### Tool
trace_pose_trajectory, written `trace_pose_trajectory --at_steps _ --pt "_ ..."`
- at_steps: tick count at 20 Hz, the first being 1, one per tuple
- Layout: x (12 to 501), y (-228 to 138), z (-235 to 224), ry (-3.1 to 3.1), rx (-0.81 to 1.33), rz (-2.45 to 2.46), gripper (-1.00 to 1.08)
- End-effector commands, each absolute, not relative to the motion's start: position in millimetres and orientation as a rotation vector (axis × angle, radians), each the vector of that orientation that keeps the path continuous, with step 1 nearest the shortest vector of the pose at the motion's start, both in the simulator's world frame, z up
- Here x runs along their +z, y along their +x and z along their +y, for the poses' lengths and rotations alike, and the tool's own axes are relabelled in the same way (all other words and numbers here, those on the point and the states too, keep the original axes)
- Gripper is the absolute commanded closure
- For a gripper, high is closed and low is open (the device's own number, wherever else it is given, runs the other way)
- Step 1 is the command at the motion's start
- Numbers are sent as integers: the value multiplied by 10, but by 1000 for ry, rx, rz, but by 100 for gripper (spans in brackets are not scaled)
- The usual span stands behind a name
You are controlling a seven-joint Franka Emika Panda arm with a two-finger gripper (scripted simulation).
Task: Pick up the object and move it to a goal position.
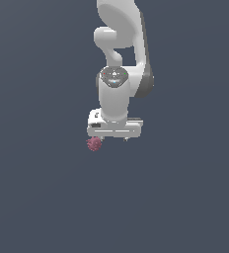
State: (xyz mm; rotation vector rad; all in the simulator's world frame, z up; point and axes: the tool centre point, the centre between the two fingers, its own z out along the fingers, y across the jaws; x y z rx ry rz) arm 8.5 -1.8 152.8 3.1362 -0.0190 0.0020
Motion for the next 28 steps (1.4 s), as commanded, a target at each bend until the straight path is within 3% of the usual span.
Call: trace_pose_trajectory --at_steps 1,16,28 --pt "1528 85 -18 3136 2 -19 -92" --pt "1620 75 42 3138 12 51 -92" --pt "1403 -34 -276 3132 6 -282 -92"
